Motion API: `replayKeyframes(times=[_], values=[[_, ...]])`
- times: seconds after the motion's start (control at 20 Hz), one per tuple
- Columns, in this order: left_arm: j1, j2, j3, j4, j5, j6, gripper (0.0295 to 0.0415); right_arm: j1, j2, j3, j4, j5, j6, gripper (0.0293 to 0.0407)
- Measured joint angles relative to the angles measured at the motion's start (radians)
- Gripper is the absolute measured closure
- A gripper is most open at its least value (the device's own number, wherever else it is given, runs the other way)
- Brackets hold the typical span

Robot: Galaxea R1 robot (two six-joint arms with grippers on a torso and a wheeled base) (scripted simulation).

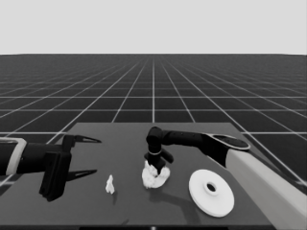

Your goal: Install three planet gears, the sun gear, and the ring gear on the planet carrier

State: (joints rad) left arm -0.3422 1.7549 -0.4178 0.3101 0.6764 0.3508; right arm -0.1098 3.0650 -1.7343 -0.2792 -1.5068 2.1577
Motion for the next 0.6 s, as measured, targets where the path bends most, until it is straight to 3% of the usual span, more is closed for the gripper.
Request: replayKeyframes(times=[0.6], values=[[0.0,0.0,0.0,0.0,0.0,0.0,0.0326,0.0,0.0,0.0,0.0,0.0,0.126,0.0391]])
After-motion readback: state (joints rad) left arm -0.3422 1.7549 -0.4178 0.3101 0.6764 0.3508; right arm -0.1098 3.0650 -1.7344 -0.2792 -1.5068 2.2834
